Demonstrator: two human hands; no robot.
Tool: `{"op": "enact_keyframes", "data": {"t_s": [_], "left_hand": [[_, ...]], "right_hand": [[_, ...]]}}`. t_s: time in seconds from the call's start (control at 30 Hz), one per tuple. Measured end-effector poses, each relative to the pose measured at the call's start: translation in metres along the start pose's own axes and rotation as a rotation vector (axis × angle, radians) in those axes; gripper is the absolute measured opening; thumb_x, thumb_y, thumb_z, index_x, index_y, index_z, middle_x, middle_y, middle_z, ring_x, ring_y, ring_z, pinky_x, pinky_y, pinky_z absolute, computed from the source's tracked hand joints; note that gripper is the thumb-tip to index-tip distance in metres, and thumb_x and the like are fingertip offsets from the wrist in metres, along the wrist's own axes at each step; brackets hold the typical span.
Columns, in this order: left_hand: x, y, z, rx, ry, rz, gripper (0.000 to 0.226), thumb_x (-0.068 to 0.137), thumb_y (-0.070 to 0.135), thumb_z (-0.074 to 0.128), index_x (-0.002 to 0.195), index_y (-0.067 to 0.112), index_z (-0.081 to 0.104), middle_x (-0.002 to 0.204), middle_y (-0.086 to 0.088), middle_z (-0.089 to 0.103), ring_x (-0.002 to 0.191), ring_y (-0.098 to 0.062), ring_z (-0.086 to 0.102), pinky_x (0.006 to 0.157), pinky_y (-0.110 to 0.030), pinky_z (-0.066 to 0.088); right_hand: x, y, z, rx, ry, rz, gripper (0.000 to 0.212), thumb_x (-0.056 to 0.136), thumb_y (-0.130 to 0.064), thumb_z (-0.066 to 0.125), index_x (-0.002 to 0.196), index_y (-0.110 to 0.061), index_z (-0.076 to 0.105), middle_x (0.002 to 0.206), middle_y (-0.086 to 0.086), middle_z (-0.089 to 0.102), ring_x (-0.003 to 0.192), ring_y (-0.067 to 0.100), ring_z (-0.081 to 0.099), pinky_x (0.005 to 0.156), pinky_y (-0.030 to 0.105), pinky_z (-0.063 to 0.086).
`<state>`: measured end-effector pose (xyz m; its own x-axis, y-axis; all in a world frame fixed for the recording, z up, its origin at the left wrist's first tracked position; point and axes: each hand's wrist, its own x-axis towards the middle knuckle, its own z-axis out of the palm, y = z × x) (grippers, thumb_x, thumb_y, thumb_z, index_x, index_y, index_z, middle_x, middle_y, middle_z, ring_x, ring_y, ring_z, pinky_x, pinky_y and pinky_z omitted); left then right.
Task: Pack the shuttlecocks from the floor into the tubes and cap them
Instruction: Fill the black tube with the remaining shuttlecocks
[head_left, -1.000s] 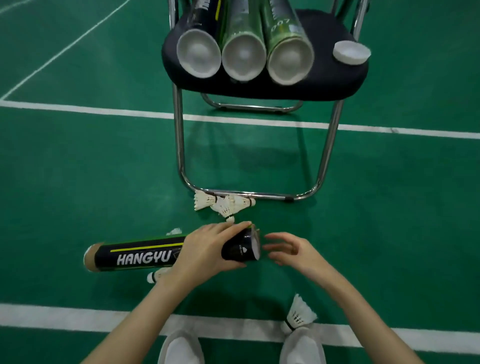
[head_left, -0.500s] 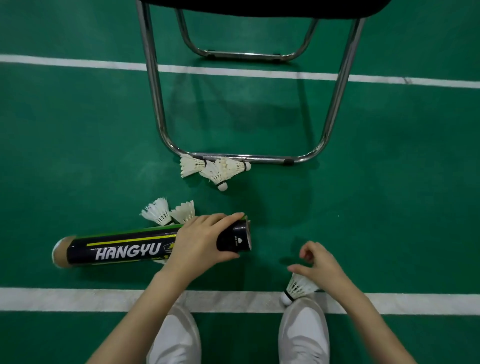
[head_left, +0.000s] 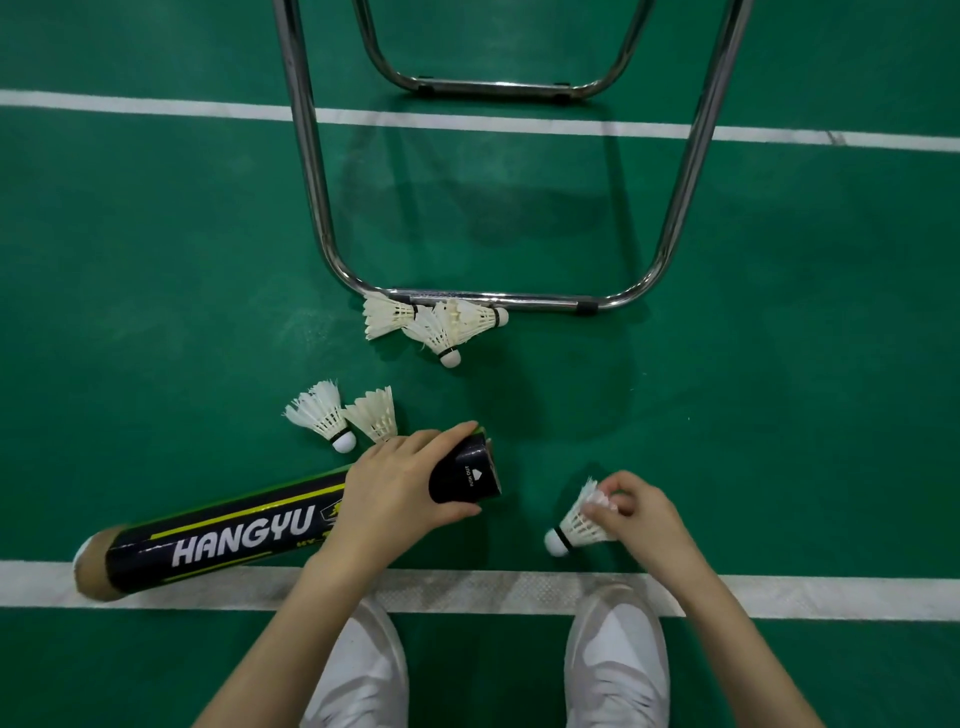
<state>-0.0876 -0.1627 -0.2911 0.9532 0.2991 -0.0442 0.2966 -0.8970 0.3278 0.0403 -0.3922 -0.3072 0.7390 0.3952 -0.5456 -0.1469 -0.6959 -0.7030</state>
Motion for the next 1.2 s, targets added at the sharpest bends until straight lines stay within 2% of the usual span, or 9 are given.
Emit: {"op": "enact_keyframes", "data": {"t_s": [0.1, 0.27, 0.43, 0.57, 0.77, 1.07, 1.2], "left_hand": [[0.000, 0.000, 0.002, 0.020, -0.011, 0.010, 0.081, 0.062, 0.066, 0.067, 0.134, 0.039, 0.041, 0.110, 0.011, 0.063, 0.092, -0.017, 0.060, 0.070, -0.028, 0.044], [-0.001, 0.000, 0.005, 0.063, 0.018, 0.032, 0.084, 0.058, 0.065, 0.071, 0.132, 0.037, 0.044, 0.104, 0.009, 0.065, 0.085, -0.018, 0.062, 0.065, -0.028, 0.047], [-0.001, 0.004, 0.007, 0.079, 0.046, 0.046, 0.086, 0.053, 0.063, 0.075, 0.130, 0.037, 0.047, 0.100, 0.009, 0.066, 0.081, -0.018, 0.063, 0.065, -0.030, 0.049], [-0.001, 0.008, 0.008, 0.092, 0.090, 0.056, 0.086, 0.048, 0.058, 0.079, 0.126, 0.035, 0.053, 0.096, 0.008, 0.067, 0.079, -0.019, 0.064, 0.067, -0.032, 0.050], [-0.002, 0.012, 0.009, 0.094, 0.132, 0.076, 0.082, 0.049, 0.055, 0.080, 0.124, 0.034, 0.054, 0.096, 0.006, 0.067, 0.080, -0.020, 0.064, 0.070, -0.032, 0.050], [-0.001, 0.012, 0.006, 0.083, 0.153, 0.063, 0.079, 0.052, 0.051, 0.081, 0.125, 0.034, 0.054, 0.098, 0.004, 0.067, 0.081, -0.022, 0.064, 0.070, -0.033, 0.050], [0.001, 0.011, 0.004, 0.075, 0.171, 0.070, 0.078, 0.053, 0.050, 0.080, 0.125, 0.034, 0.054, 0.099, 0.004, 0.067, 0.083, -0.022, 0.064, 0.071, -0.033, 0.050]], "right_hand": [[-0.002, -0.023, 0.002, 0.217, 0.032, -0.074, 0.010, 0.086, -0.010, 0.063, 0.088, -0.005, 0.055, 0.072, 0.008, 0.070, 0.060, 0.007, 0.061, 0.061, 0.018, 0.047], [-0.008, -0.054, 0.019, 0.451, -0.002, -0.147, 0.007, 0.089, -0.008, 0.058, 0.085, -0.010, 0.053, 0.065, -0.005, 0.068, 0.057, 0.000, 0.058, 0.057, 0.009, 0.043], [-0.013, -0.065, 0.043, 0.598, -0.109, -0.141, 0.004, 0.090, -0.011, 0.058, 0.091, -0.010, 0.054, 0.077, -0.001, 0.070, 0.070, 0.006, 0.062, 0.066, 0.012, 0.047], [-0.015, -0.068, 0.055, 0.637, -0.175, -0.144, 0.012, 0.087, -0.007, 0.061, 0.097, -0.009, 0.055, 0.086, 0.001, 0.070, 0.078, 0.007, 0.064, 0.071, 0.015, 0.049], [-0.016, -0.066, 0.058, 0.556, -0.199, -0.119, 0.038, 0.074, 0.000, 0.073, 0.103, -0.009, 0.050, 0.096, 0.005, 0.068, 0.083, 0.010, 0.064, 0.072, 0.017, 0.050], [-0.018, -0.072, 0.063, 0.531, -0.204, -0.186, 0.026, 0.082, 0.003, 0.063, 0.098, -0.012, 0.050, 0.081, 0.017, 0.065, 0.075, 0.017, 0.062, 0.067, 0.015, 0.049], [-0.017, -0.075, 0.064, 0.572, -0.296, -0.219, 0.024, 0.088, 0.004, 0.055, 0.102, -0.012, 0.046, 0.070, -0.004, 0.072, 0.071, 0.004, 0.066, 0.065, 0.011, 0.047]]}}
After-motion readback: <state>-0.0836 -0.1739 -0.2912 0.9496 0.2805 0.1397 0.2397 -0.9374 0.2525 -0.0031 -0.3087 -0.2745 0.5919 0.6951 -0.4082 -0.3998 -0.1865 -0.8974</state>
